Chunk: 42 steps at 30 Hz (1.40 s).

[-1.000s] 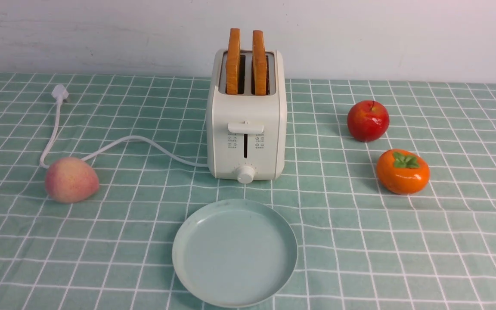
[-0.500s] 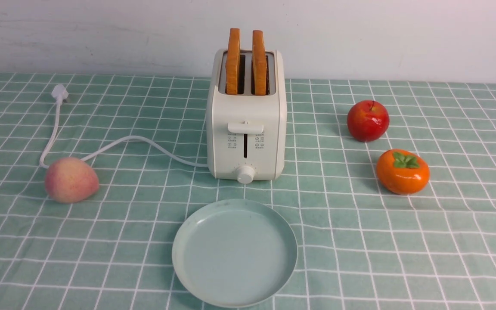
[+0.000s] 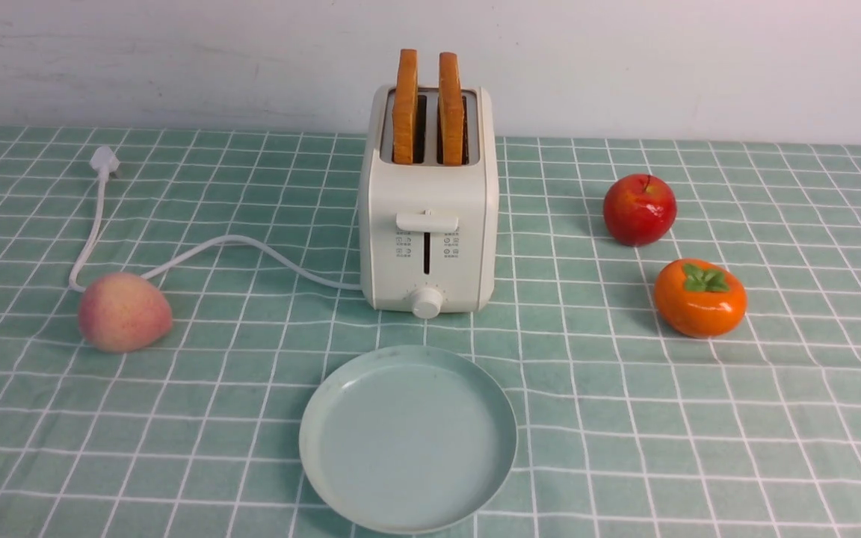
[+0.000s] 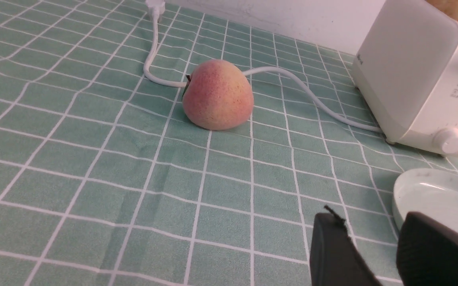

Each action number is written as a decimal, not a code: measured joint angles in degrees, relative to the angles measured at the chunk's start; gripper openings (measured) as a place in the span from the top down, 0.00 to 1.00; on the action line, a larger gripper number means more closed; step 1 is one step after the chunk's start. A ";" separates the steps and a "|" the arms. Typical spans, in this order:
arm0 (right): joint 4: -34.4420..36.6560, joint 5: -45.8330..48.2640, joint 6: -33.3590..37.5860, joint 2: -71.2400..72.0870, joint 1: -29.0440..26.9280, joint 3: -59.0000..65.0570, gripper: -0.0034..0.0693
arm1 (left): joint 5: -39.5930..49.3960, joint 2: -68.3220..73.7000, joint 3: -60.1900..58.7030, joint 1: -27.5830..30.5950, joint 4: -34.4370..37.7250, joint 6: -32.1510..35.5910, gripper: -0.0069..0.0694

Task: Take toasted bread from bread machine on blue coffee table place on plate.
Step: 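Reach for a toast slice standing in the toaster with the left gripper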

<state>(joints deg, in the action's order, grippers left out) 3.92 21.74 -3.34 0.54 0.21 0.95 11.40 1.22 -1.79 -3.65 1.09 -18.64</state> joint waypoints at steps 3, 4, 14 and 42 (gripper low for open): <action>-0.17 -0.41 0.00 0.00 0.00 0.00 0.62 | -0.06 0.00 0.00 0.00 -0.10 0.00 0.60; -0.19 -0.41 0.00 0.00 0.00 0.00 0.62 | -0.06 0.00 0.00 0.00 -0.10 0.00 0.60; 17.06 -15.69 -7.55 0.00 0.06 0.49 0.62 | -9.31 0.00 0.00 -0.06 7.03 -5.43 0.60; 7.14 24.92 -7.38 -37.46 1.19 -53.71 0.95 | 25.85 33.73 50.47 -0.06 2.52 -8.01 0.93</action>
<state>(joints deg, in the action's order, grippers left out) 11.06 46.65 -10.72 -36.91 1.40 -52.77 37.25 34.94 48.68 -3.71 3.60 -26.65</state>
